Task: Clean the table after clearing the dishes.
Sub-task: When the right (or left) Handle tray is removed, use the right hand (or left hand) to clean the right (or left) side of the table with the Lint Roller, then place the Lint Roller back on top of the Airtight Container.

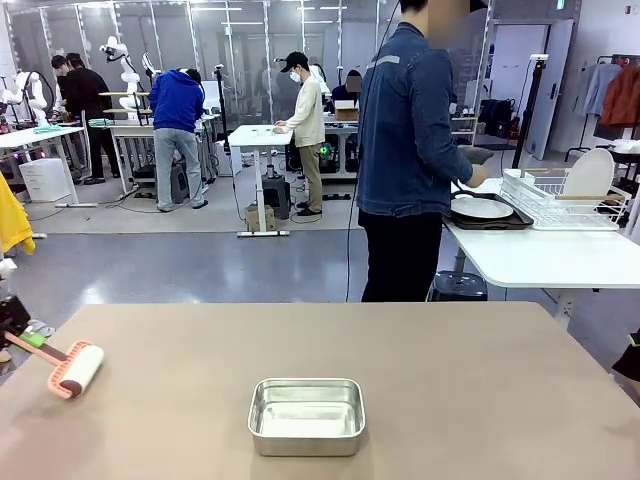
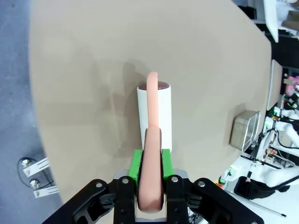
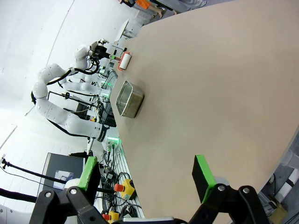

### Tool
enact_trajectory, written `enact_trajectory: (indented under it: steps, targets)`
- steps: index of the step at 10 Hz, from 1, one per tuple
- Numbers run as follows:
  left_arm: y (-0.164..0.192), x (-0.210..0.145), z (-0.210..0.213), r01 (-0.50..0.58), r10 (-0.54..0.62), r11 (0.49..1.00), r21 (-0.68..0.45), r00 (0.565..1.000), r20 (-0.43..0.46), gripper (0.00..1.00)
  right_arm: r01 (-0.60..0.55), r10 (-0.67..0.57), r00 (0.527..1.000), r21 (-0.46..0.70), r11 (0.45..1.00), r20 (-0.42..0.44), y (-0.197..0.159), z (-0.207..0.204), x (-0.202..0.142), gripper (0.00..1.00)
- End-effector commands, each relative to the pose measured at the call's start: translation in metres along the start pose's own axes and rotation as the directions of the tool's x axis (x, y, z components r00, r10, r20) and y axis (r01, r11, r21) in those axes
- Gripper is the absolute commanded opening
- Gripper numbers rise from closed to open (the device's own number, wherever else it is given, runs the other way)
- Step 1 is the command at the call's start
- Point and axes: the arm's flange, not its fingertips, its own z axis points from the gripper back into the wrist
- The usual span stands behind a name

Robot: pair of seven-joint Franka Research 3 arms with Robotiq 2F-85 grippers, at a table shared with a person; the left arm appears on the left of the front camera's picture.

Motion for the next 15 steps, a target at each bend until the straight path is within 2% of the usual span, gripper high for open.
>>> enact_trajectory:
  steps: [1,3,4,6,9,10,15]
  targets:
    - [-0.001,-0.026,0.018,0.051,-0.051,0.996,0.070,0.999,-0.011,0.21,-0.019,0.019,1.000,-0.002,1.000,-0.002,0.003,-0.002,-0.002,1.00]
    - [-0.030,-0.046,0.042,0.069,-0.075,0.992,0.110,0.996,0.051,0.21,-0.019,0.019,1.000,-0.002,1.000,-0.002,0.003,-0.002,-0.002,1.00]
    - [-0.052,-0.061,0.056,0.079,-0.084,0.994,0.069,0.994,0.068,0.21,-0.019,0.019,1.000,-0.002,1.000,-0.002,0.003,-0.002,-0.002,1.00]
    - [-0.098,-0.097,0.087,0.128,-0.143,0.987,0.092,0.974,0.177,0.21,-0.019,0.019,1.000,-0.002,1.000,-0.002,0.003,-0.002,-0.002,1.00]
    - [-0.134,-0.126,0.093,0.137,-0.163,0.984,0.114,0.952,0.260,0.21,-0.019,0.019,1.000,-0.002,1.000,-0.002,0.003,-0.002,-0.002,1.00]
    - [-0.116,-0.106,0.106,0.155,-0.170,0.984,0.089,0.964,0.203,0.21,-0.019,0.019,1.000,-0.002,1.000,-0.002,0.003,-0.002,-0.002,1.00]
    - [-0.116,-0.106,0.106,0.155,-0.170,0.984,0.089,0.964,0.203,0.21,-0.019,0.019,1.000,-0.002,1.000,-0.002,0.003,-0.002,-0.002,1.00]
